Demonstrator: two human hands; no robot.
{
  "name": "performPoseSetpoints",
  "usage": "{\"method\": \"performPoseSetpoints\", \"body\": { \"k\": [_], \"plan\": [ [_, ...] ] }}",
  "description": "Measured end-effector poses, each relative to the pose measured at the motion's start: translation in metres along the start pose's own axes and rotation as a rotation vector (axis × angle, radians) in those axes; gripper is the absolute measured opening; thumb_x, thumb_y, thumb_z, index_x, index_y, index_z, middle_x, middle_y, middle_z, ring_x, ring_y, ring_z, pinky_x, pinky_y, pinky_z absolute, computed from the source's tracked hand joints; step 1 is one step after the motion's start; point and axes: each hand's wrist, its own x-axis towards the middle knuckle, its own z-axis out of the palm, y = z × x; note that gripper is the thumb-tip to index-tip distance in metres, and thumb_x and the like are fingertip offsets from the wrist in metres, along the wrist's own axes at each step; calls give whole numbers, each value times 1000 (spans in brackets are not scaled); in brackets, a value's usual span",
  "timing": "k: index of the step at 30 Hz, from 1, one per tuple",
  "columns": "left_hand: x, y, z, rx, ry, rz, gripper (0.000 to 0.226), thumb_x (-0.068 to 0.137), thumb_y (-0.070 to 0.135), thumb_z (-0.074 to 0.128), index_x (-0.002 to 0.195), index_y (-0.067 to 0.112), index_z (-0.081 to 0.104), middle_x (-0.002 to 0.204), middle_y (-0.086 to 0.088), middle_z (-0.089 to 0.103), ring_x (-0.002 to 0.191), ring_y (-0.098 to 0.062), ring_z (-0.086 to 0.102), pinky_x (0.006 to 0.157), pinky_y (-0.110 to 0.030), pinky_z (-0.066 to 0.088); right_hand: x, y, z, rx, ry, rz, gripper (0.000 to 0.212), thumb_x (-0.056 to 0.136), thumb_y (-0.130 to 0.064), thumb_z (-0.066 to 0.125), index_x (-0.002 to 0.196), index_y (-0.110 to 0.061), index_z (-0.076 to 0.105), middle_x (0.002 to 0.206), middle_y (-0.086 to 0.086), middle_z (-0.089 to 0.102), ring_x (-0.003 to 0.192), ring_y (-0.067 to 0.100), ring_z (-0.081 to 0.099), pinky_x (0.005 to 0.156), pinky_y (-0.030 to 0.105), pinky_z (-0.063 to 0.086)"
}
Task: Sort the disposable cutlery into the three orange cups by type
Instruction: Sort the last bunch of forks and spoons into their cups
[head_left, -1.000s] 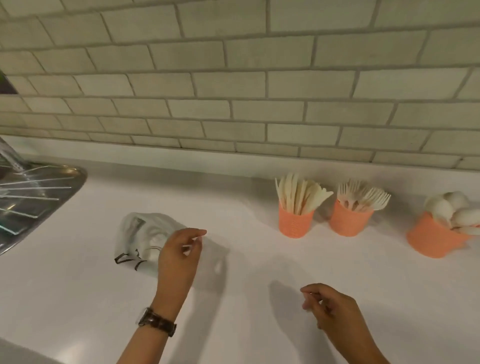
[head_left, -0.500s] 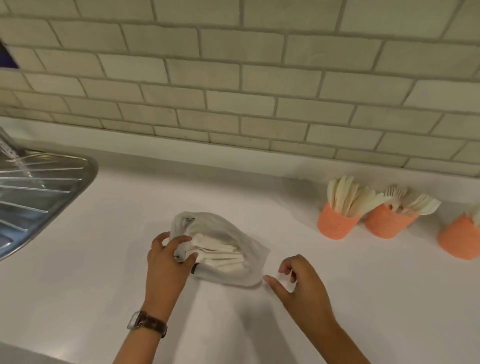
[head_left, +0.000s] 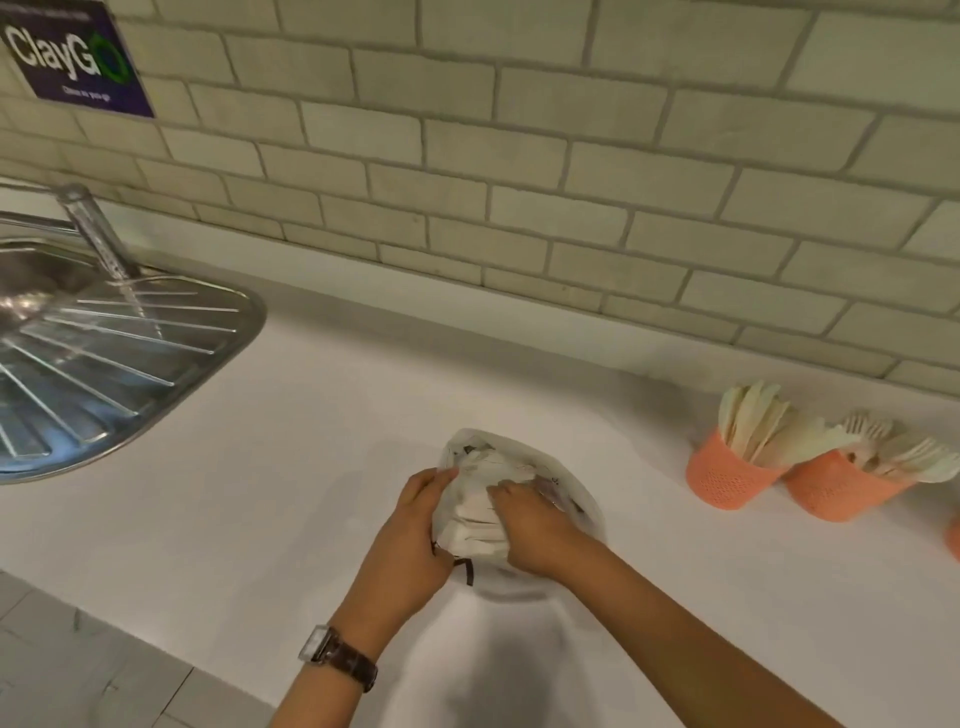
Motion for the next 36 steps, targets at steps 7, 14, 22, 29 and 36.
{"method": "performPoseSetpoints", "body": {
  "k": [7, 14, 22, 29, 36],
  "plan": [
    [-4, 0, 1, -8, -55, -9, 82, 74, -6, 58, 141, 34, 31, 130, 19, 31, 73, 10, 53, 62, -6, 41, 17, -17, -2, -282, -54, -78, 55, 82, -8, 59, 131, -3, 36, 123, 18, 48, 110, 32, 48, 86, 39, 41],
    [-4, -6, 6, -2, -52, -29, 81, 75, 1, 63, 142, 32, 30, 135, 16, 31, 68, 5, 53, 62, -5, 41, 26, -32, -10, -344, -119, 48, 42, 85, -13, 62, 123, -3, 47, 120, 15, 57, 106, 31, 60, 86, 37, 47],
    [9, -10, -3, 71, 78, -81, 74, 80, 4, 59, 143, 28, 29, 139, 8, 30, 82, -7, 57, 63, -9, 43, -3, -44, -44, -473, -24, -55, 13, 81, -11, 56, 75, -13, 46, 71, 3, 50, 63, 20, 50, 56, 27, 34],
    [10, -30, -26, 194, 113, -111, 83, 76, 5, 64, 145, 29, 25, 144, 3, 27, 82, -11, 56, 64, -16, 45, -44, 4, -65, 10, 289, -248, 20, 70, -8, 55, 90, -10, 53, 88, 6, 62, 71, 20, 48, 60, 30, 32],
    [3, -27, -19, 162, 83, -94, 88, 75, 3, 64, 146, 32, 19, 145, 7, 23, 74, -8, 60, 62, -20, 53, -79, 22, -72, 949, 670, -37, 9, 86, -17, 61, 91, -17, 53, 70, -4, 59, 60, 13, 57, 60, 25, 47]
  ]
}}
